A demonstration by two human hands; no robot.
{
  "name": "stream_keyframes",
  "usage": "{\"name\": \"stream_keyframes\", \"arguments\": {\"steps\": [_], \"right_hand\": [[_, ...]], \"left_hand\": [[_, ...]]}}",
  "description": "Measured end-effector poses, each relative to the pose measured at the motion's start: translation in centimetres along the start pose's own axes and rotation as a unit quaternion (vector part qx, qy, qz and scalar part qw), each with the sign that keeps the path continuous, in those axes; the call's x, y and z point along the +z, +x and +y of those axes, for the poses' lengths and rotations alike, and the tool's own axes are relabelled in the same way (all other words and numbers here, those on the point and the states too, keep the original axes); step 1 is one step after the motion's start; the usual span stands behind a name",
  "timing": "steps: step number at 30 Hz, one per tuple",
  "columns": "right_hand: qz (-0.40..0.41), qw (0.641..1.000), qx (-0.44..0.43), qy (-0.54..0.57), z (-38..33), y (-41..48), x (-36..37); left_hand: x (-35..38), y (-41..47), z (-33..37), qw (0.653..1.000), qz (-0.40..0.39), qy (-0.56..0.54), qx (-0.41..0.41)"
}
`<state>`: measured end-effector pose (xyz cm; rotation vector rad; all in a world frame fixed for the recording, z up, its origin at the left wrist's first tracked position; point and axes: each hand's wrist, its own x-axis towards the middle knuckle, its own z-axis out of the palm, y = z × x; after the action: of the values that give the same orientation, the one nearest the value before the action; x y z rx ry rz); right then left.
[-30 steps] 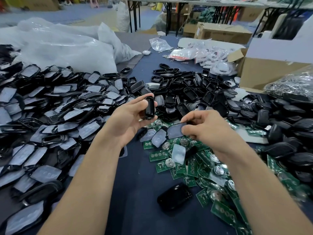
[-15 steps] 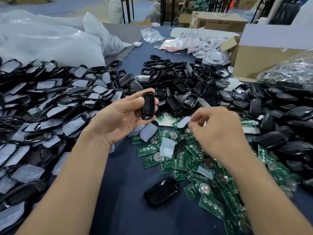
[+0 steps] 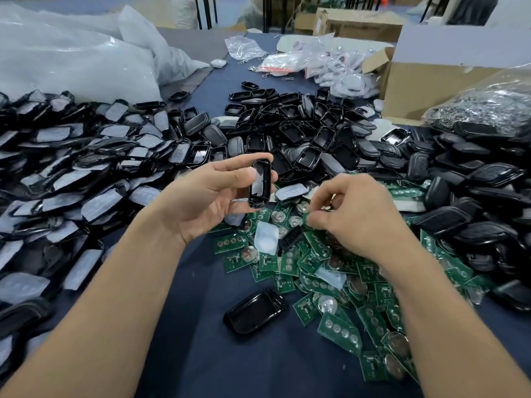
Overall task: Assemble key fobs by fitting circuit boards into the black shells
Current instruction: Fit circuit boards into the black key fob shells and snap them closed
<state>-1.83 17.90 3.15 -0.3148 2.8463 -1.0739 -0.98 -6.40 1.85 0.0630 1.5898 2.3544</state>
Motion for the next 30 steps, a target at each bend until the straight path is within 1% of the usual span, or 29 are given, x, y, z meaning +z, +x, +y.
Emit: {"name": "stream_keyframes", "arguments": {"steps": [2,3,5,6,7,10,12,16,20,23,26,28,30], "right_hand": [[0.011,0.993,0.009,0.117,0.0,0.0,-0.2],[0.015,0.98,0.013,0.197,-0.1,0.0,-0.4],[-0.006,0.93,0.025,0.366,-0.6,-0.2,-0.3],[-0.024,0.905,0.026,0.423,-0.9,-0.3,-0.1],[-0.033,0.892,0.024,0.45,-1.2,-0.4,0.2],[-0.011,0.889,0.02,0.457,-1.6,-0.5,1.1],[-0.002,0.882,0.021,0.471,-1.7,-0.5,1.3],[-0.017,0.852,0.043,0.522,-1.6,-0.2,1.4],[-0.016,0.845,0.053,0.532,-1.4,-0.1,1.7],[0.02,0.856,0.054,0.514,-1.3,0.0,1.7],[0.05,0.863,0.027,0.503,-1.3,-0.2,1.5],[0.046,0.882,-0.006,0.468,-1.5,-0.3,1.4],[0.028,0.916,-0.037,0.399,-1.8,-0.6,1.7]], "left_hand": [[0.1,0.0,0.0,1.0,0.002,0.008,0.0],[0.2,0.0,0.0,1.0,0.003,0.016,-0.001],[0.5,0.1,-0.2,1.0,-0.003,0.028,-0.007],[0.7,0.2,-0.3,0.999,-0.013,0.031,-0.01],[0.9,0.2,-0.4,0.999,-0.028,0.033,-0.016],[1.5,0.1,-0.6,0.994,-0.091,0.013,-0.049],[1.7,0.1,-0.6,0.992,-0.112,-0.003,-0.061],[1.6,0.3,-0.5,0.996,-0.073,-0.001,-0.055],[1.7,0.2,-0.3,0.996,-0.044,-0.02,-0.076],[2.0,0.1,-0.2,0.997,-0.024,-0.005,-0.078],[2.3,0.0,-0.1,0.997,0.002,0.037,-0.065],[2.7,0.1,-0.2,0.997,0.013,0.055,-0.046],[3.4,0.2,-0.4,0.997,0.018,0.068,-0.019]]}}
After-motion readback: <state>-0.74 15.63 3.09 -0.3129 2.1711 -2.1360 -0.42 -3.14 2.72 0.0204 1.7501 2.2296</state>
